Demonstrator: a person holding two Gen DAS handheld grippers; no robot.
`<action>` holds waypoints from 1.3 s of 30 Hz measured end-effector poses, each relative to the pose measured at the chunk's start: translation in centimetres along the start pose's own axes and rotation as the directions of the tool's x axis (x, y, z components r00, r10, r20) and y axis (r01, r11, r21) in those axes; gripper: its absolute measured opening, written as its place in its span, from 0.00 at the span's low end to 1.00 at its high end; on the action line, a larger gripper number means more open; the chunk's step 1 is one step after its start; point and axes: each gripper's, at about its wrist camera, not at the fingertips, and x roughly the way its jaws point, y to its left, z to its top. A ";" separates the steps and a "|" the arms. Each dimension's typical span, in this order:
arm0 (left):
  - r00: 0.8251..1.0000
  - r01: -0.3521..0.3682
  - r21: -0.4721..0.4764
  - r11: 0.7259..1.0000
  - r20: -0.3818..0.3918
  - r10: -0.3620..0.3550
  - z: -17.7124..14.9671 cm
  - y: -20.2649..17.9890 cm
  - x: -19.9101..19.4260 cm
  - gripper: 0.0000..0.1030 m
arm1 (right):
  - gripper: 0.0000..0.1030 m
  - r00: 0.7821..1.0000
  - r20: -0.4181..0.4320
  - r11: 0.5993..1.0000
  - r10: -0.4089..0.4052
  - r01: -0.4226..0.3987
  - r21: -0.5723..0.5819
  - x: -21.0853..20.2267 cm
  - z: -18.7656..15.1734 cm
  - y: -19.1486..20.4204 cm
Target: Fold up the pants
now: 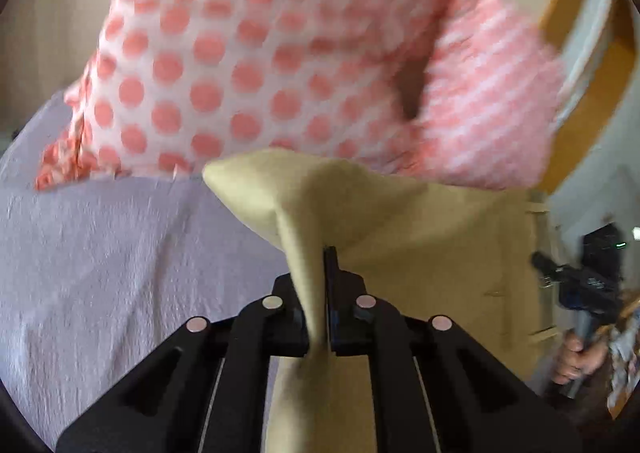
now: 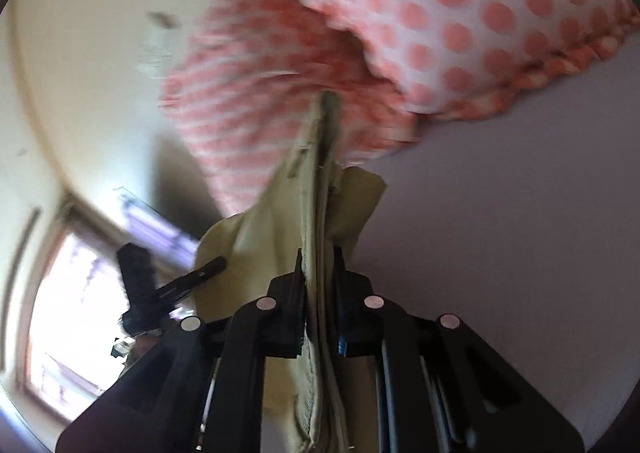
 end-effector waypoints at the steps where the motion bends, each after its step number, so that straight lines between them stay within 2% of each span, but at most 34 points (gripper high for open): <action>1: 0.998 -0.048 0.001 0.999 -0.033 0.048 -0.2 0.1 1.3 0.10 | 0.13 0.997 -0.036 0.997 -0.074 0.075 0.021 1.4 0.0 -1.2; 2: 0.994 -0.091 0.016 0.996 -0.056 0.092 -0.7 0.1 2.2 0.17 | 0.19 0.989 -0.060 0.990 -0.133 0.135 0.029 2.2 -0.2 -1.8; 4: 0.994 -0.097 0.023 0.995 -0.043 0.097 -1.3 0.3 1.9 0.18 | 0.27 0.978 -0.079 0.980 -0.193 0.196 0.035 2.3 -0.6 -2.6; 5: 0.993 -0.116 0.026 0.993 -0.025 0.117 -1.5 0.4 0.9 0.21 | 0.37 0.973 -0.072 0.974 -0.220 0.223 0.032 1.6 -0.5 -2.4; 6: 0.991 -0.130 0.025 0.991 0.001 0.130 -1.6 0.6 -0.2 0.21 | 0.40 0.967 -0.055 0.968 -0.249 0.251 0.028 0.9 -0.5 -2.1; 7: 0.993 -0.113 0.022 0.993 0.044 0.112 -1.9 0.6 -2.0 0.23 | 0.47 0.964 -0.009 0.964 -0.264 0.264 0.017 -0.5 -0.7 -1.4; 8: 0.994 -0.083 0.019 0.996 0.071 0.082 -2.3 0.5 -3.2 0.30 | 0.57 0.971 0.020 0.971 -0.239 0.239 0.012 -1.4 -0.8 -0.8; 9: 0.994 -0.030 0.017 0.999 0.102 0.029 -2.8 0.3 -4.7 0.40 | 0.61 0.983 0.048 0.984 -0.179 0.179 0.007 -2.4 -1.2 0.0; 11: 0.990 0.072 0.027 0.997 0.123 -0.075 -3.9 -0.5 -6.5 0.52 | 0.70 0.993 0.057 0.994 -0.106 0.106 -0.013 -3.1 -1.9 1.1; 12: 0.987 0.113 0.037 0.993 0.109 -0.116 -4.3 -1.1 -6.5 0.56 | 0.73 0.995 0.049 0.996 -0.082 0.083 -0.022 -3.0 -2.3 1.5; 14: 0.987 0.155 0.038 0.987 0.038 -0.156 -4.9 -2.5 -4.7 0.63 | 0.85 0.997 -0.015 0.997 -0.072 0.072 -0.006 -1.5 -2.7 1.5; 16: 0.989 0.141 0.013 0.990 -0.048 -0.140 -5.4 -3.0 -1.9 0.67 | 0.86 0.987 -0.087 0.990 -0.136 0.139 0.026 0.7 -3.0 0.7; 17: 0.990 0.100 -0.008 0.995 -0.102 -0.100 -5.8 -2.8 0.0 0.66 | 0.90 0.987 -0.083 0.990 -0.136 0.139 0.022 0.8 -3.0 0.8; 18: 0.995 0.072 0.009 0.997 -0.073 -0.071 -6.0 -3.0 0.2 0.67 | 0.90 0.988 -0.077 0.991 -0.134 0.136 0.019 0.7 -2.9 1.0; 20: 0.997 -0.003 0.038 0.999 -0.072 0.006 -6.4 -3.7 -0.6 0.69 | 0.90 0.974 -0.081 0.977 -0.213 0.215 0.015 -0.1 -3.2 2.3; 22: 0.998 -0.018 0.034 0.999 -0.054 0.020 -7.5 -4.1 -2.6 0.76 | 0.92 0.962 -0.015 0.960 -0.273 0.271 -0.075 -2.0 -4.7 4.8; 23: 0.999 -0.020 0.035 0.999 -0.034 0.021 -8.4 -4.2 -3.6 0.83 | 0.99 0.955 0.031 0.945 -0.295 0.297 -0.139 -3.0 -6.3 6.3; 24: 0.999 -0.039 0.042 0.998 -0.006 0.039 -9.6 -4.3 -5.0 0.91 | 0.99 0.948 0.056 0.932 -0.315 0.320 -0.172 -3.7 -7.3 7.1; 25: 0.998 -0.065 0.046 0.997 0.011 0.065 -10.5 -4.2 -5.7 0.93 | 0.99 0.926 0.103 0.899 -0.364 0.378 -0.221 -4.7 -9.4 8.5; 26: 0.992 -0.124 0.050 0.991 0.038 0.122 -12.0 -4.2 -6.7 0.97 | 0.99 0.904 0.138 0.869 -0.405 0.427 -0.250 -5.1 -11.2 9.2; 27: 0.985 -0.165 0.051 0.985 0.055 0.163 -13.4 -4.3 -7.5 0.98 | 0.99 0.872 0.175 0.826 -0.457 0.489 -0.282 -5.4 -13.5 10.1; 28: 0.976 -0.207 0.049 0.977 0.072 0.203 -15.0 -4.6 -8.3 0.98 | 0.99 0.851 0.196 0.795 -0.488 0.526 -0.303 -5.2 -15.0 10.5; 30: 0.970 -0.231 0.045 0.972 0.090 0.226 -17.1 -4.6 -9.0 0.98 | 0.99 0.803 0.228 0.723 -0.551 0.595 -0.351 -4.3 -18.1 11.2; 33: 0.965 -0.253 0.043 0.967 0.088 0.248 -19.0 -4.4 -8.9 0.98 | 0.99 0.751 0.243 0.648 -0.614 0.655 -0.388 -2.4 -20.2 11.1; 36: 0.954 -0.294 0.056 0.954 0.079 0.290 -19.8 -4.5 -8.3 0.98 | 0.99 0.736 0.214 0.626 -0.642 0.665 -0.407 -0.7 -20.9 10.8; 39: 0.945 -0.324 0.084 0.942 0.079 0.318 -20.3 -4.8 -7.7 0.98 | 0.99 0.737 0.199 0.632 -0.646 0.663 -0.401 -0.1 -21.3 10.7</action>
